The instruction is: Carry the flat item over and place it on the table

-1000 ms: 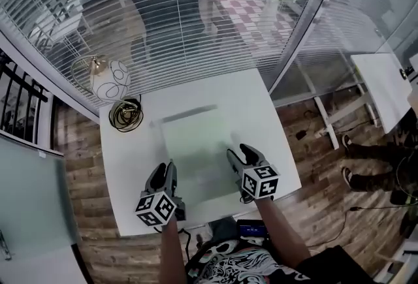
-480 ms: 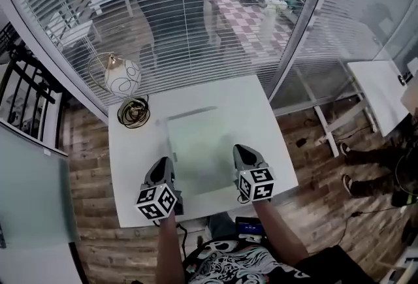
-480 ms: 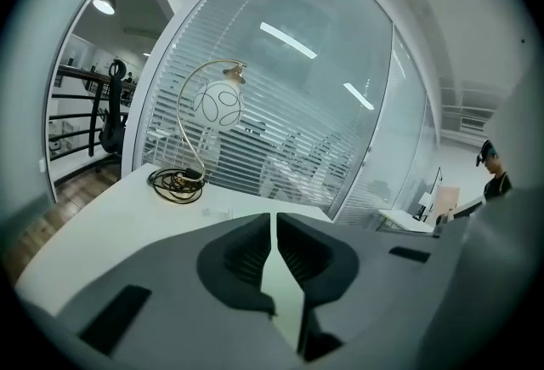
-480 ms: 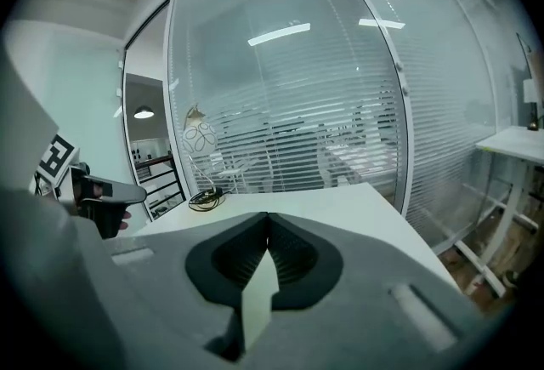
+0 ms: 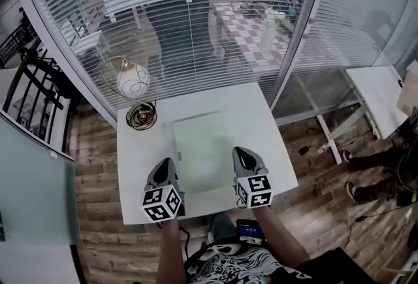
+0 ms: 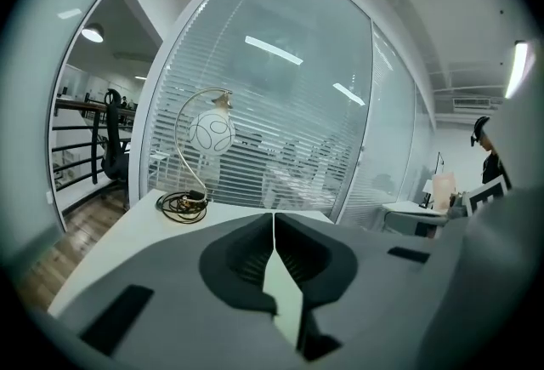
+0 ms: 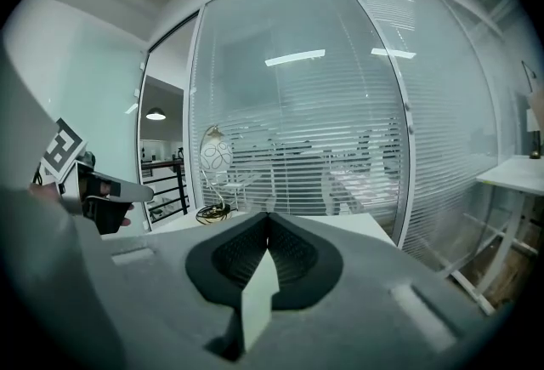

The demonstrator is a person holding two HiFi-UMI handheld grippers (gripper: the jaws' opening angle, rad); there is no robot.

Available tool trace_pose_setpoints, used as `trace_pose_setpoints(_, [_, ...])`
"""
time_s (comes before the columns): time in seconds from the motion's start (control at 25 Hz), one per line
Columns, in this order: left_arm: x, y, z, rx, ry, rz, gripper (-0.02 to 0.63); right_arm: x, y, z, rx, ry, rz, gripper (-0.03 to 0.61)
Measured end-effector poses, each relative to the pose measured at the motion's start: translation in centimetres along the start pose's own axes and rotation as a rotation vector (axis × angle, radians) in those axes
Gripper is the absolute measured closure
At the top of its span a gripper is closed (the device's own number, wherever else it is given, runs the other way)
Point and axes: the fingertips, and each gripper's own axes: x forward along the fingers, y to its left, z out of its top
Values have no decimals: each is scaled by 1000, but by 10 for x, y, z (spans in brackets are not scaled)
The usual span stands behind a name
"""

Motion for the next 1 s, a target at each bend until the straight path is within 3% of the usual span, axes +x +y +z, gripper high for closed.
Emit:
trace_pose_setpoints(0.44, [-14, -15, 8, 3, -28, -37, 602, -18, 0, 8, 16, -35, -4, 572])
trace_pose_setpoints(1.0, [-19, -16, 7, 4, -33, -22, 602, -21, -1, 3, 33, -26, 6, 572])
